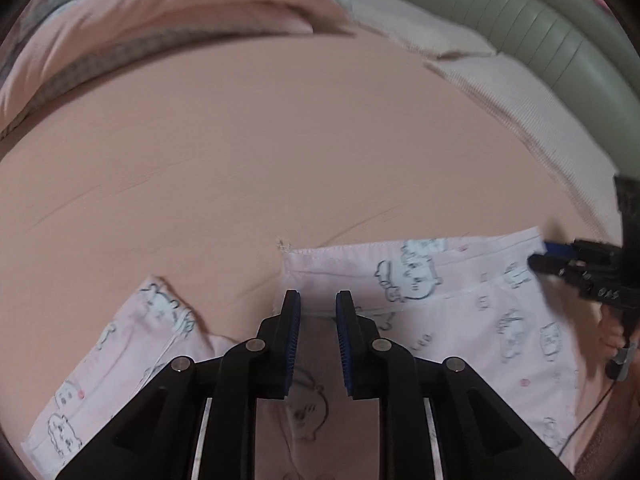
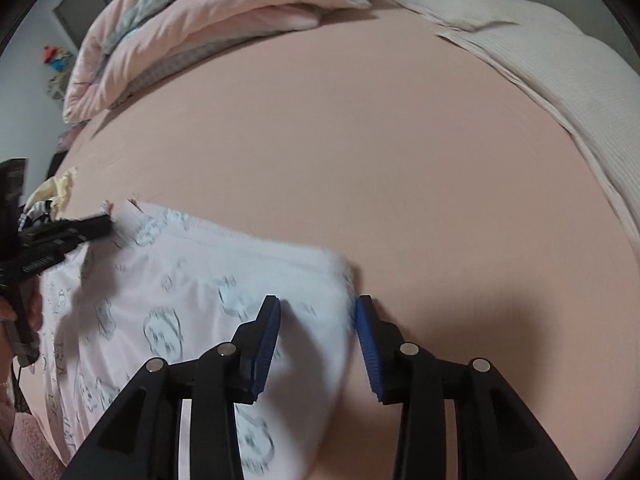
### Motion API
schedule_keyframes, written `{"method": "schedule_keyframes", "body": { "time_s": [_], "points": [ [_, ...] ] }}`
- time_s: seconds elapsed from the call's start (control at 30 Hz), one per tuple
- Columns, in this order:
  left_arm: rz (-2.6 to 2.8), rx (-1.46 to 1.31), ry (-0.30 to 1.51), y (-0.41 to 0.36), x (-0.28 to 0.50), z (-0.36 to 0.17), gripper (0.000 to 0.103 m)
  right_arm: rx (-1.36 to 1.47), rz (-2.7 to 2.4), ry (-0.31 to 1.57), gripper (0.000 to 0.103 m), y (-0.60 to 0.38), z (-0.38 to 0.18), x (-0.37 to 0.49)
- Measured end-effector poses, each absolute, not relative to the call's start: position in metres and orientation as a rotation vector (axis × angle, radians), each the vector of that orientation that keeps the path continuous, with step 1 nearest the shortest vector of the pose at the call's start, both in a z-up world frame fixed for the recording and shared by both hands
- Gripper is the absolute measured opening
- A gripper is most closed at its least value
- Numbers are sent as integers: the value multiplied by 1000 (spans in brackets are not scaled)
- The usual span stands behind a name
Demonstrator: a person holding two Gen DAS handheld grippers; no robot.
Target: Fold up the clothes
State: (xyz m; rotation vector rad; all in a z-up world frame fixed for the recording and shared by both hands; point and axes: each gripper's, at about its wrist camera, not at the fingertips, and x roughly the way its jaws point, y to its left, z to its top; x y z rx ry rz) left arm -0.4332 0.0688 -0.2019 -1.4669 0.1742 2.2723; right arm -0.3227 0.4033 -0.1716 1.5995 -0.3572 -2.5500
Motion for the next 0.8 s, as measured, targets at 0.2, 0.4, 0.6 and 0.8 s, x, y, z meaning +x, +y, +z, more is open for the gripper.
{"method": "schedule_keyframes", "body": {
  "time_s": [0.2, 0.4, 0.6, 0.8],
  "points": [
    [2351, -1358, 192, 78, -435, -192, 3, 1502, -2524, -453, 5, 408, -171, -328],
    [2344, -1391, 179, 72, -441, -195, 3, 1366, -2620, -400, 5, 420, -135, -322],
    [2315, -1424, 175, 67, -442, -199, 20, 1576, -2538, -460, 10, 418, -169, -332],
    [2315, -1380, 324, 83, -432, -208, 39, 1628, -2524, -403, 20, 407, -170, -330]
  ]
}}
